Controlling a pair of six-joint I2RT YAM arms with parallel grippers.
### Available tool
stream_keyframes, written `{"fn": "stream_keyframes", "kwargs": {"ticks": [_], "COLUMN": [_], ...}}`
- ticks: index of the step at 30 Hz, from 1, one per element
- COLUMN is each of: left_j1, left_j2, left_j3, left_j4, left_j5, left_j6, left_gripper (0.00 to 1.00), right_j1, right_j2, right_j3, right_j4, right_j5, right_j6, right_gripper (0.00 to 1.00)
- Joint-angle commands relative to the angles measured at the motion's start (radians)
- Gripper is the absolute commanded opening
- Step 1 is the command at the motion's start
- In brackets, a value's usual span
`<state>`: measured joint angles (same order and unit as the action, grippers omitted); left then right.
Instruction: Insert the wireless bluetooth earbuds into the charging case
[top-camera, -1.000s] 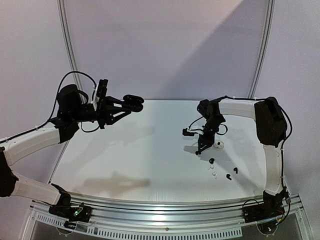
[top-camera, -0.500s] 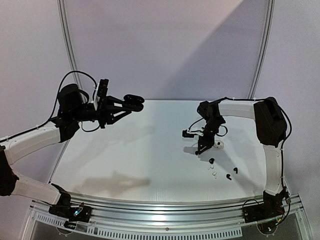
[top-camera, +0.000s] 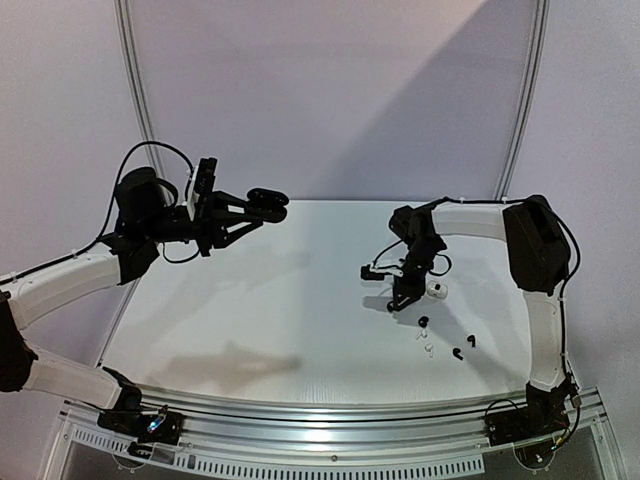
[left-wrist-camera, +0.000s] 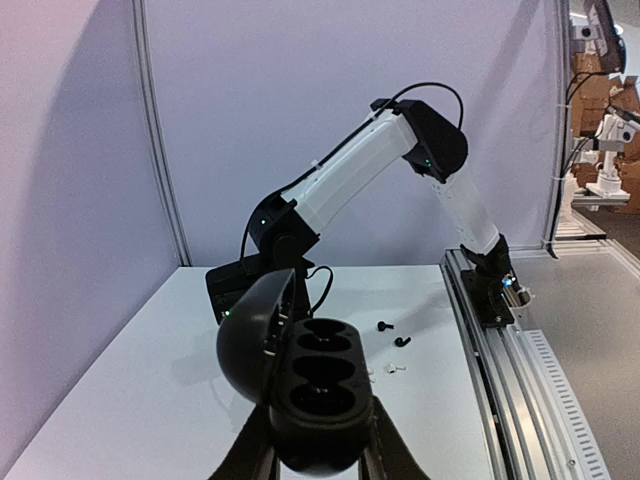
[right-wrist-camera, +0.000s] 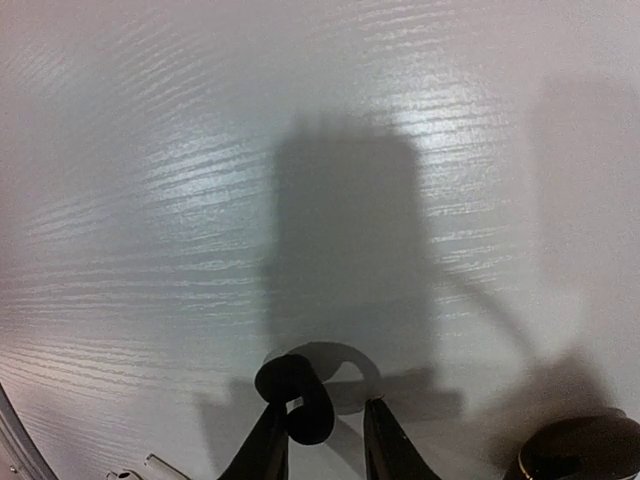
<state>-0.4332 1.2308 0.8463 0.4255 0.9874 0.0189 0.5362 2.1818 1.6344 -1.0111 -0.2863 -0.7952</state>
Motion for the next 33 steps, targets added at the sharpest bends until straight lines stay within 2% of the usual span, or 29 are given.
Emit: {"fn": "stream_keyframes", "kwargs": {"ticks": [1,2,7,12,18,23,33], "left_j1": [0.010,0.010,0.011,0.011,0.011,0.011,0.011], "left_j2": [0.003,0.004,0.004,0.004,0.004,0.002,-0.001], "left_j3": [0.016,0.016,0.013,0.013,0.010,0.006,-0.028], "left_j4": [-0.021,-0.021,-0.017,-0.017,-0.014,-0.011,0.037], "left_j5": [0.010,0.009,0.011,0.011,0.009,0.007,-0.067], "left_j6": [0.015,0.015,0.016,0.018,0.019,0.016,0.005], "left_gripper": [0.00,0.00,0.00,0.00,0.00,0.00,0.00], "right_j1": [0.021,0.022,0.033,0.051,0.059,0.068,0.070], "right_j2": [0.037,0.035,0.030,0.029,0.017,-0.012,-0.191], "right_j3": [-0.031,-0.033,-0.037,-0.045,-0.067,-0.133,-0.333], "right_j4": [0.019,0.022,0.031,0.034,0.042,0.151,0.462], "right_j5": [-0.005,-0.008,-0.026,-0.040,-0.033,-0.058,-0.037], "right_j6": [-0.005,0.000,0.007,0.010,0.018,0.117,0.416], "right_gripper": [0.20,0.16,0.10,0.14,0.07,0.00,0.00]}}
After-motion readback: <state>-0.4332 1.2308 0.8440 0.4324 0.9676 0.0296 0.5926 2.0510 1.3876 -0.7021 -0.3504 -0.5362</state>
